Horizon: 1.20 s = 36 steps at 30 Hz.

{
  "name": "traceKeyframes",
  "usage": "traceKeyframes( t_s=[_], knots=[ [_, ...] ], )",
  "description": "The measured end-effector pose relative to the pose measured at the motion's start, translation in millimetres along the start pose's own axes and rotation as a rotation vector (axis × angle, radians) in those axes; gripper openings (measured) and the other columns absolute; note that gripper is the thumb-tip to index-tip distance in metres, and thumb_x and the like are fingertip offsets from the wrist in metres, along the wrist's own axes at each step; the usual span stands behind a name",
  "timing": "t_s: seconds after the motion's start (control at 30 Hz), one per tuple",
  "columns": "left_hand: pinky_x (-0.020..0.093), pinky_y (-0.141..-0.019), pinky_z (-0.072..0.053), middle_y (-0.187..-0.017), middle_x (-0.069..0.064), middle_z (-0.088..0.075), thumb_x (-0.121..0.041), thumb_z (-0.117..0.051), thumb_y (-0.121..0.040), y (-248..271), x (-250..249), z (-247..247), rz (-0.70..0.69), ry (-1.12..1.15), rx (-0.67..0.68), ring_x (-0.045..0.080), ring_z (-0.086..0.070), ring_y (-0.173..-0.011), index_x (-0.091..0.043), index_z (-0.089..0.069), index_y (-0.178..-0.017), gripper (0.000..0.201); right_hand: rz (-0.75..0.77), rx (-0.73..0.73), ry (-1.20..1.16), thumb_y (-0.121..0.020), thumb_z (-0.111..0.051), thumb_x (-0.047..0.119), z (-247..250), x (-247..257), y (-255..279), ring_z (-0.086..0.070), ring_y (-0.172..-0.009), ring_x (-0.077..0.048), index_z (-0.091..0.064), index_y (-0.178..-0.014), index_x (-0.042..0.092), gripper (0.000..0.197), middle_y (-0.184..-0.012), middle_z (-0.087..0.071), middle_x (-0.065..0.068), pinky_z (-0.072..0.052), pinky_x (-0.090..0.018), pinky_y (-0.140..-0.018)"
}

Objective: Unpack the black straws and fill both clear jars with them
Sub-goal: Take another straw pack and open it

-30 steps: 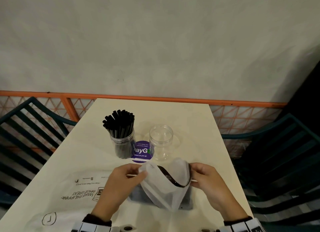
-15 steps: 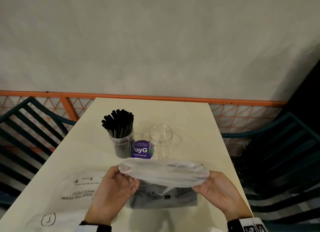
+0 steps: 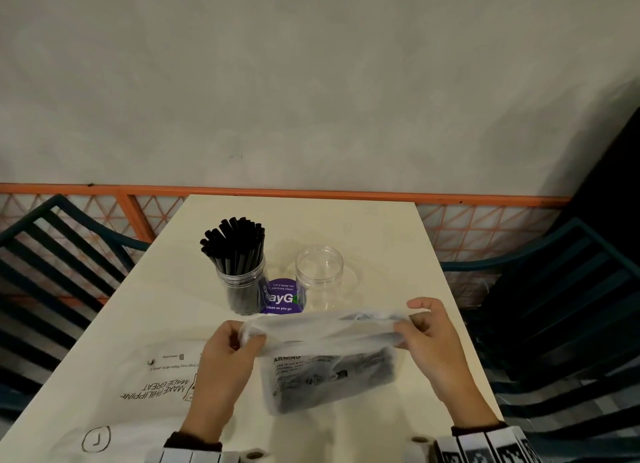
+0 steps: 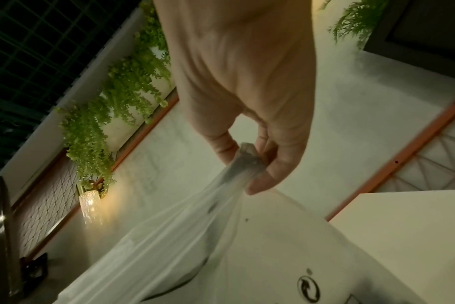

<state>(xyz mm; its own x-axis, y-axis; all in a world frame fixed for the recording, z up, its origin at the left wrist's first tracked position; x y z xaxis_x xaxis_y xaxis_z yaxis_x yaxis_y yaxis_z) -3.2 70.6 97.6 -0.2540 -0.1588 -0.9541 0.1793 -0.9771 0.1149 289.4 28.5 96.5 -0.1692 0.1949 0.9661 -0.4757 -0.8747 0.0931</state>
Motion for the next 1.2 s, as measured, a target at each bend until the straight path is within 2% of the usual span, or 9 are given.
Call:
traceKeyframes(
  t_s=[0.2,0.43,0.57,0.67,0.77,0.9,1.0,1.1,1.2],
  knots=[
    [0.04,-0.07,-0.05,-0.074,0.004,-0.067,-0.024,-0.072,-0.075,-1.1,-4.1,14.3,-0.075,-0.182,-0.047,0.027,-0.065,-0.072,-0.015,-0.06,-0.073,0.015,0.008,-0.018,0.187,-0.082,-0.064,0.016,6.8,-3.6,-0.7,-0.066,-0.08,-0.024,-0.067,-0.08,0.021,0.006,-0.085,-0.07,-0.004,-0.056,-0.044,-0.08],
    [0.037,-0.072,-0.045,-0.078,0.02,-0.068,-0.047,-0.059,-0.074,11.2,4.8,-23.3,0.102,0.085,0.336,0.023,-0.055,-0.072,-0.003,-0.07,-0.079,0.046,-0.26,0.26,-0.275,-0.088,-0.057,0.005,-25.6,-9.7,11.1,-0.067,-0.089,-0.029,-0.063,-0.105,0.009,0.018,-0.096,-0.071,-0.017,-0.055,-0.03,-0.069],
    [0.032,-0.069,-0.053,-0.1,0.024,-0.068,-0.026,-0.054,-0.083,16.2,9.5,-36.5,0.371,0.481,0.445,0.028,-0.061,-0.086,0.006,-0.066,-0.1,0.038,-0.456,0.368,-0.607,-0.08,-0.063,0.002,-34.6,-19.2,13.5,-0.06,-0.096,-0.033,-0.051,-0.123,0.0,0.045,-0.109,-0.066,-0.022,-0.047,-0.039,-0.078],
    [0.031,-0.059,-0.057,-0.074,0.009,-0.071,-0.023,-0.079,-0.057,15.5,9.7,-33.3,0.532,0.829,0.475,0.018,-0.065,-0.062,-0.003,-0.072,-0.081,0.032,-0.525,0.43,-0.886,-0.043,-0.09,0.006,-31.0,-21.4,10.4,-0.048,-0.123,-0.034,-0.04,-0.131,-0.005,0.101,-0.136,-0.049,-0.021,-0.039,-0.048,-0.105],
    [0.031,-0.056,-0.058,-0.061,0.004,-0.068,-0.015,-0.093,-0.016,13.0,10.7,-31.4,0.537,0.951,0.499,0.014,-0.063,-0.051,-0.008,-0.072,-0.06,0.049,-0.569,0.458,-1.09,-0.03,-0.087,-0.011,-27.0,-23.5,9.8,-0.048,-0.123,-0.043,-0.056,-0.106,-0.005,0.082,-0.134,-0.049,-0.027,-0.041,-0.055,-0.102],
    [0.029,-0.067,-0.051,-0.062,0.002,-0.065,-0.019,-0.088,-0.034,14.5,8.8,-28.9,0.51,0.996,0.484,0.014,-0.058,-0.055,-0.01,-0.068,-0.059,0.033,-0.553,0.553,-1.257,-0.04,-0.076,-0.013,-28.4,-16.6,14.5,-0.048,-0.122,-0.046,-0.058,-0.112,-0.009,0.074,-0.128,-0.053,-0.032,-0.047,-0.058,-0.093],
    [0.028,-0.072,-0.052,-0.078,0.004,-0.069,-0.013,-0.087,-0.045,14.7,8.1,-27.2,0.372,0.802,0.472,0.012,-0.063,-0.069,-0.011,-0.069,-0.069,0.03,-0.445,0.491,-1.071,-0.052,-0.064,-0.003,-23.6,-9.0,17.7,-0.062,-0.096,-0.039,-0.056,-0.078,0.009,0.03,-0.092,-0.066,-0.023,-0.051,-0.045,-0.075],
    [0.027,-0.073,-0.046,-0.084,0.008,-0.068,-0.003,-0.067,-0.074,14.1,8.8,-23.5,0.272,0.471,0.291,0.017,-0.059,-0.077,-0.005,-0.067,-0.084,0.01,-0.191,0.192,-0.348,-0.074,-0.061,-0.002,-10.4,-8.8,14.6,-0.054,-0.066,-0.025,-0.044,-0.08,0.014,0.024,-0.07,-0.056,-0.014,-0.038,-0.034,-0.063],
    [0.026,-0.061,-0.042,-0.074,0.007,-0.066,-0.009,-0.07,-0.076,14.6,0.5,-20.8,0.097,0.12,0.168,0.017,-0.054,-0.067,-0.005,-0.067,-0.081,0.007,0.048,0.004,0.163,-0.086,-0.054,0.005,-5.7,5.7,17.2,-0.055,-0.067,-0.021,-0.049,-0.088,0.018,0.014,-0.074,-0.058,-0.01,-0.04,-0.023,-0.056]
  ],
)
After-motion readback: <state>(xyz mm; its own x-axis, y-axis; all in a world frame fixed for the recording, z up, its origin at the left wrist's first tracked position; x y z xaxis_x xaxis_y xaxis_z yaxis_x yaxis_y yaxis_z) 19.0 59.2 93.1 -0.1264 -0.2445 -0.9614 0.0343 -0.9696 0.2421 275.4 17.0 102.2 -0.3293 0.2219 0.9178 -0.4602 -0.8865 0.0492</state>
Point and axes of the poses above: each hand's wrist, its own y-axis away from the middle knuckle, its own z-axis out of the back of the hand, x = y × z, the point moved 6 cm from there along -y, towards the middle knuckle
